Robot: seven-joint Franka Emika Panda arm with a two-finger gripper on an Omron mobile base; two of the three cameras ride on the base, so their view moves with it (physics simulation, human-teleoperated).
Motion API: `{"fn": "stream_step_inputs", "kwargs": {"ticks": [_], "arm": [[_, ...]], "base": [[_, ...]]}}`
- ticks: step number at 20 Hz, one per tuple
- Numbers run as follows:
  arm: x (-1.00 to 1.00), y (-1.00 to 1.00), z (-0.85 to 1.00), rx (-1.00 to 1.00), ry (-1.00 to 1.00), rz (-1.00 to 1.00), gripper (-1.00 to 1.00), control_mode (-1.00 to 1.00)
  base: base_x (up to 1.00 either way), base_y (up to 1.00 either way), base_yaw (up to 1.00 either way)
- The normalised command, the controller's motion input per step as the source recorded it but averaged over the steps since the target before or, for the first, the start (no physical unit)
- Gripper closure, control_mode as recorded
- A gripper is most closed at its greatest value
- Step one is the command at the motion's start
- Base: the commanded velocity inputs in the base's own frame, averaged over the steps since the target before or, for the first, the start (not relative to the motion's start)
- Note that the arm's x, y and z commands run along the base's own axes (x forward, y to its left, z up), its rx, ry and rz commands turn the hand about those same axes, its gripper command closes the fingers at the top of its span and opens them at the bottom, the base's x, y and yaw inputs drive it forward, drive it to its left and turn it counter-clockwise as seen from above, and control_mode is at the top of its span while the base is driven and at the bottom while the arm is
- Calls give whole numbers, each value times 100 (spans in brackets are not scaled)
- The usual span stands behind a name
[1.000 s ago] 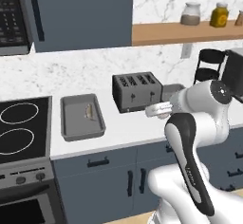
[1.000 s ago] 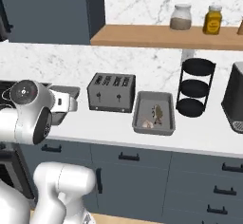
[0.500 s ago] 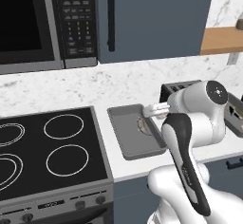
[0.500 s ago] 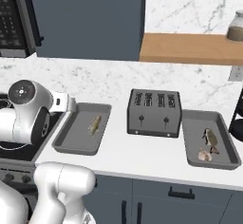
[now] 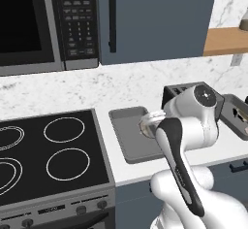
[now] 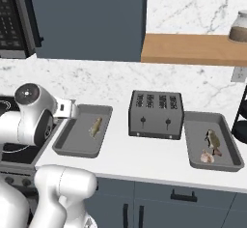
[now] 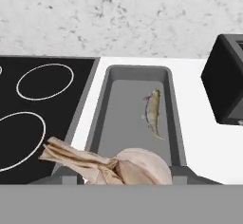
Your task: Place one garlic and one fish in each tupperware on the nearby counter, to pack two identical lunches.
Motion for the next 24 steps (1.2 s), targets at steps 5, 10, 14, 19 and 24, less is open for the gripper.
{"fn": "stream_step_inputs", "kwargs": {"ticks": [5, 10, 14, 19, 24], "arm": [[31, -13, -82, 0, 8, 0, 100, -100], [23, 0, -48, 0, 6, 0, 100, -100], [39, 0, -38, 0, 2, 0, 100, -100], [46, 7, -38, 0, 0, 0, 100, -100], [40, 15, -42, 0, 0, 0, 100, -100]], "base": [[0, 0, 0], [0, 0, 0], [0, 0, 0], [0, 0, 0], [0, 0, 0]]}}
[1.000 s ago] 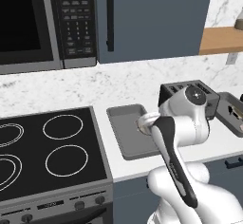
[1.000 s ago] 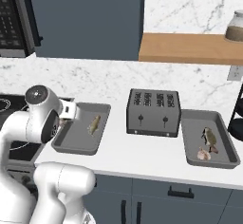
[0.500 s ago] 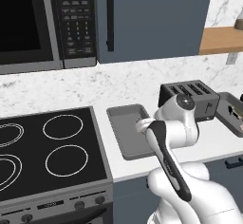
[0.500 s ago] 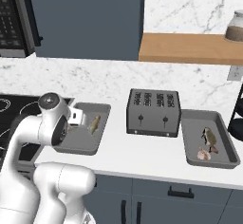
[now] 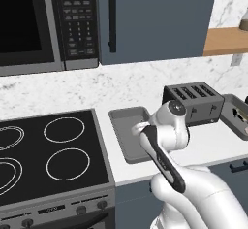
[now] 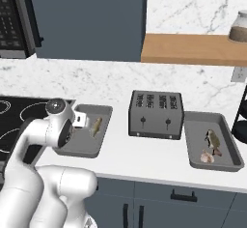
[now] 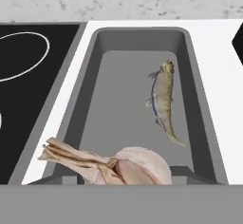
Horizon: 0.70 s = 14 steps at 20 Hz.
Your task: Place one garlic and one fish in each tupperware on the nearby counter, to pack two identical lunches.
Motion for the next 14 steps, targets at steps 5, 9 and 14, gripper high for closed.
{"fn": "stream_step_inputs", "kwargs": {"ticks": [5, 9, 14], "arm": [[27, 15, -26, 0, 1, 0, 100, -100], [15, 1, -31, 0, 0, 0, 100, -100], [18, 0, -29, 0, 0, 0, 100, -100]], "base": [[0, 0, 0], [0, 0, 0], [0, 0, 0]]}}
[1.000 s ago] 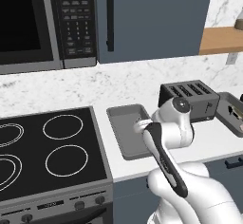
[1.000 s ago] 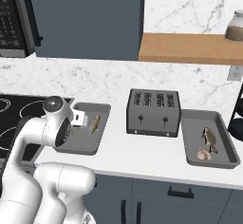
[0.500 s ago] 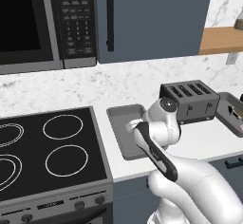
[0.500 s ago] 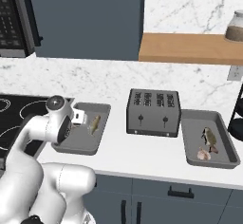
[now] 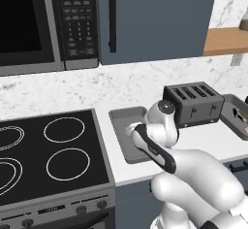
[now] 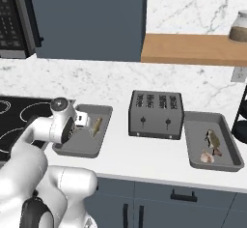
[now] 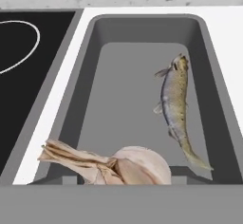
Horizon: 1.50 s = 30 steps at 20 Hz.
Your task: Place one garlic and one fish in each tupperware on the nearby counter, to pack two identical lunches.
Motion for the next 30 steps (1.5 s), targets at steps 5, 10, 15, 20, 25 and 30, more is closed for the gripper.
{"fn": "stream_step_inputs", "kwargs": {"ticks": [5, 10, 15, 20, 25, 30], "arm": [[22, 0, -27, 0, 0, 0, 100, -100], [24, 0, -27, 0, 0, 0, 100, -100], [28, 0, -19, 0, 0, 0, 100, -100], [45, 4, -5, 0, 0, 0, -100, -100], [54, 3, -22, -1, 0, 0, -100, -100], [11, 6, 5, -1, -1, 0, -100, -100]], "base": [[0, 0, 0], [0, 0, 0], [0, 0, 0], [0, 0, 0], [0, 0, 0], [0, 0, 0]]}}
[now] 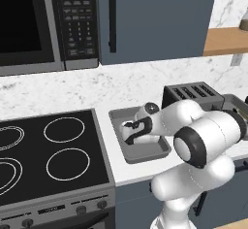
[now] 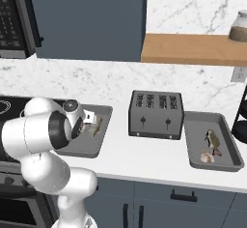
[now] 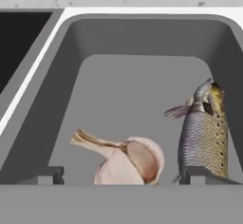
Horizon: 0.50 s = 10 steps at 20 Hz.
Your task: Place one garlic and one fish in each tupperware on the nearby counter, to pack two identical lunches.
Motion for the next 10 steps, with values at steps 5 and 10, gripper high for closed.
{"fn": "stream_step_inputs", "kwargs": {"ticks": [5, 10], "arm": [[-35, 2, 82, -1, -11, 0, -100, -100], [-62, 0, 97, -2, -12, -1, -100, -100]], "base": [[0, 0, 0], [0, 0, 0]]}}
